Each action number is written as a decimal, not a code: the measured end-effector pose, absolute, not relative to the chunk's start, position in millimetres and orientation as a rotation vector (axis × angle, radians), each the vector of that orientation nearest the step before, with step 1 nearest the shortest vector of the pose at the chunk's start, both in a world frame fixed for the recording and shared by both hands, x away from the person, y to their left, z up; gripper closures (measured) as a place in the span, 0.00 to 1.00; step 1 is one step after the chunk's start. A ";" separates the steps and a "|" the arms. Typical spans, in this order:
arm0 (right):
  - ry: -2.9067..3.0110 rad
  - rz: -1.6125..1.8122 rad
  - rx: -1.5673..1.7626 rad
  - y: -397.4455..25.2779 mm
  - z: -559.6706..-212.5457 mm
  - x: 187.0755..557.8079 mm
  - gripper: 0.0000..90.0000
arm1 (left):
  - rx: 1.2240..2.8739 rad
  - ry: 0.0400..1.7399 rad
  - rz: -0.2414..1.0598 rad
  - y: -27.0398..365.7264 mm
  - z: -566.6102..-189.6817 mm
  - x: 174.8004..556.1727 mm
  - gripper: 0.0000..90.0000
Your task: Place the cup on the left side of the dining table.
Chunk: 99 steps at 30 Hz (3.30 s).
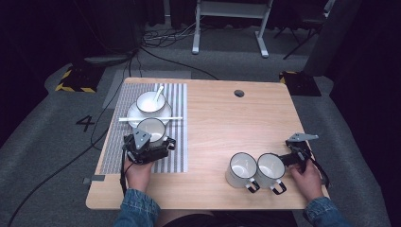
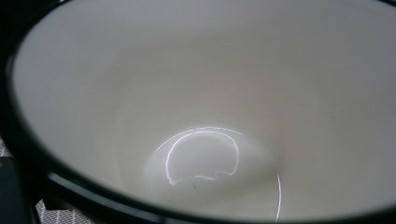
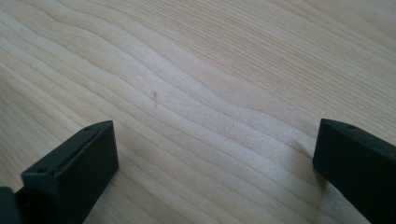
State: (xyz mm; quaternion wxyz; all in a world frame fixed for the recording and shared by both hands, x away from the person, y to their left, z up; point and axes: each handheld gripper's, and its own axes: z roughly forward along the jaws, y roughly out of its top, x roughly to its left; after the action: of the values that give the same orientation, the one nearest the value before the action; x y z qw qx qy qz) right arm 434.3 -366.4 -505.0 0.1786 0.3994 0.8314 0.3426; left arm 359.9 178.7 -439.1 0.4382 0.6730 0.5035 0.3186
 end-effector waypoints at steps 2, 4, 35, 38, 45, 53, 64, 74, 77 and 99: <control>2.351 0.969 1.129 -366.4 -505.0 434.3 0.00 | 1.671 1.273 0.793 182.2 -440.6 362.4 0.03; 2.351 0.969 1.129 -366.4 -505.0 434.3 0.00 | 1.662 1.294 0.794 185.4 -442.8 365.1 0.03; 2.350 0.969 1.130 -366.3 -505.1 434.3 0.00 | 1.775 1.476 0.689 197.4 -482.1 398.3 0.03; 2.351 0.969 1.129 -366.4 -505.0 434.3 0.00 | 1.778 1.471 0.696 197.6 -482.5 397.8 0.03; 2.349 0.969 1.130 -366.3 -505.1 434.3 0.00 | 1.858 1.422 0.737 196.2 -482.9 395.3 0.03; 2.349 0.965 1.128 -366.5 -505.1 434.2 0.00 | 1.898 1.378 0.673 207.6 -484.9 393.9 0.03; 2.349 0.965 1.129 -366.5 -505.1 434.1 0.00 | 1.890 1.401 0.649 208.1 -484.3 392.8 0.03; 2.349 0.965 1.128 -366.6 -505.1 434.2 0.00 | 1.864 1.408 0.678 208.0 -473.9 379.1 0.00; 2.350 0.967 1.130 -366.4 -505.0 434.1 0.00 | 1.853 1.396 0.675 210.4 -471.4 370.3 0.00; 2.351 0.967 1.129 -366.6 -505.0 434.2 0.00 | 1.812 1.250 0.669 219.2 -453.1 300.8 0.01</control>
State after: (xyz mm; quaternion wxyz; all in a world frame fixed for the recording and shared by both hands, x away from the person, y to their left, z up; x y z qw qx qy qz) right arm 434.2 -366.6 -505.0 0.1791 0.3992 0.8316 0.3420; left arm 300.8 219.2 -453.1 0.4083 0.7189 0.4959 0.2656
